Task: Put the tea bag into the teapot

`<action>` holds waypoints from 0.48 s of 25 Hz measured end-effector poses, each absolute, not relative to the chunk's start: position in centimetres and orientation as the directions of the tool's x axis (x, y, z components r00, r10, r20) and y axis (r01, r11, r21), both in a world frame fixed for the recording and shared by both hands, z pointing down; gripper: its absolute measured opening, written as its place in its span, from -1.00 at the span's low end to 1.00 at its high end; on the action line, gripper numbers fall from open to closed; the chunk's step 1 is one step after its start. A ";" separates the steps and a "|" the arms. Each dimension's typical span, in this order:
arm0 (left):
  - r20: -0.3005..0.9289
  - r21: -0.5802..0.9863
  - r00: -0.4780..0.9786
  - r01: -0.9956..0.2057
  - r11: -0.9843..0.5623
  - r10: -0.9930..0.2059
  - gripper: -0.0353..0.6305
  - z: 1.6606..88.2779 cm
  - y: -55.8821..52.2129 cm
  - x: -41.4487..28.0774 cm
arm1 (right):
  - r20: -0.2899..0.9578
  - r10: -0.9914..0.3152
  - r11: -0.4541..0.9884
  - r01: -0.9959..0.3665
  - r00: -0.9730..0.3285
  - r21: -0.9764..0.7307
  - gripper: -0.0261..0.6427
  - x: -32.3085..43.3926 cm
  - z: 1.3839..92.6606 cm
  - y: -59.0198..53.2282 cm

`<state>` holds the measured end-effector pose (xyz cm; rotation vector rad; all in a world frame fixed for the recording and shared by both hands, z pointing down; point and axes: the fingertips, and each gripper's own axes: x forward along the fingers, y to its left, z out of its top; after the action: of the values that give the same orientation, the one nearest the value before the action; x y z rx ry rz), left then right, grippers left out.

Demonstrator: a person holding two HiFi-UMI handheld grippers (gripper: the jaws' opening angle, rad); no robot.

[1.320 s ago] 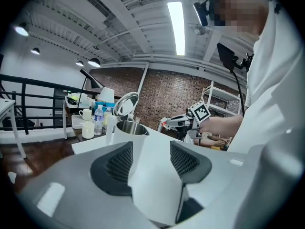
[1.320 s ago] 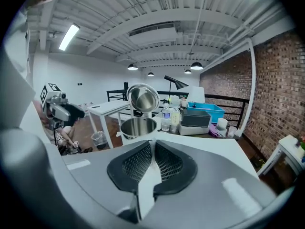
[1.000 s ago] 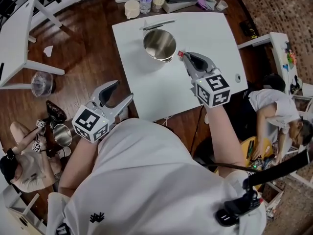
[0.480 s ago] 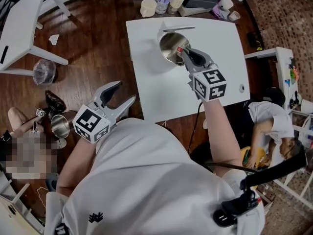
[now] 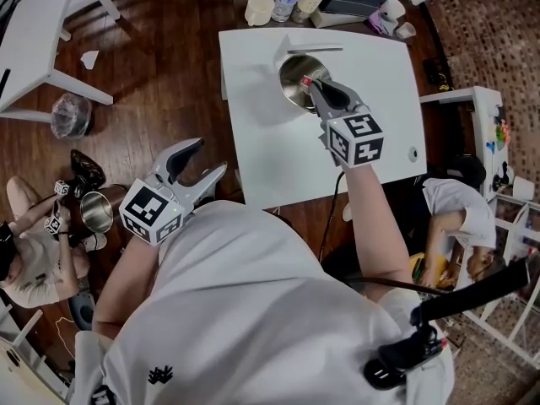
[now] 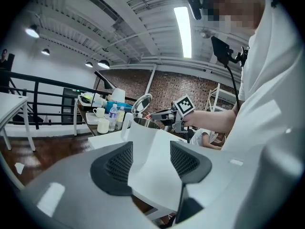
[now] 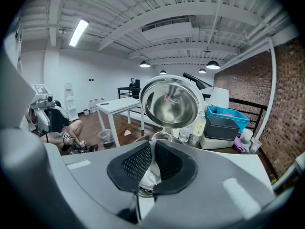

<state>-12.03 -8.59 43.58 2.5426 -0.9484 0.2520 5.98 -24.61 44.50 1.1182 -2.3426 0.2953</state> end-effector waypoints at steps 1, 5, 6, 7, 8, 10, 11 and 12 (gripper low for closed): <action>0.306 0.316 0.751 -0.660 -0.682 -0.585 -0.21 43.6 -8.6 -12.1 | 0.544 -0.657 0.636 -0.772 -0.522 0.027 -0.87 5.9 44.5 -24.6; 0.308 0.318 0.747 -0.664 -0.677 -0.589 -0.21 43.7 -8.4 -12.3 | 0.542 -0.656 0.640 -0.768 -0.525 0.031 -0.84 5.6 44.5 -24.7; 0.308 0.318 0.746 -0.666 -0.675 -0.591 -0.21 43.7 -8.5 -12.4 | 0.542 -0.657 0.640 -0.767 -0.524 0.035 -0.82 5.5 44.5 -24.8; 0.308 0.316 0.744 -0.668 -0.674 -0.593 -0.21 43.7 -8.5 -12.4 | 0.542 -0.659 0.640 -0.768 -0.522 0.038 -0.80 5.5 44.5 -24.9; 0.309 0.313 0.742 -0.670 -0.673 -0.595 -0.21 43.7 -8.5 -12.5 | 0.541 -0.659 0.639 -0.768 -0.522 0.039 -0.77 5.5 44.5 -24.9; 0.309 0.312 0.741 -0.671 -0.672 -0.597 -0.21 43.6 -8.6 -12.6 | 0.543 -0.659 0.639 -0.768 -0.521 0.038 -0.71 5.5 44.6 -24.9; 0.309 0.312 0.741 -0.671 -0.672 -0.596 -0.21 43.6 -8.6 -12.5 | 0.545 -0.657 0.639 -0.768 -0.520 0.038 -0.71 5.6 44.7 -24.9; 0.309 0.312 0.741 -0.671 -0.673 -0.596 -0.21 43.5 -8.6 -12.5 | 0.547 -0.657 0.639 -0.769 -0.519 0.038 -0.69 5.7 44.8 -24.9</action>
<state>-12.48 -8.58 43.53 2.5352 -0.9699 0.2534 5.71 -24.91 44.77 1.1120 -2.3358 0.2835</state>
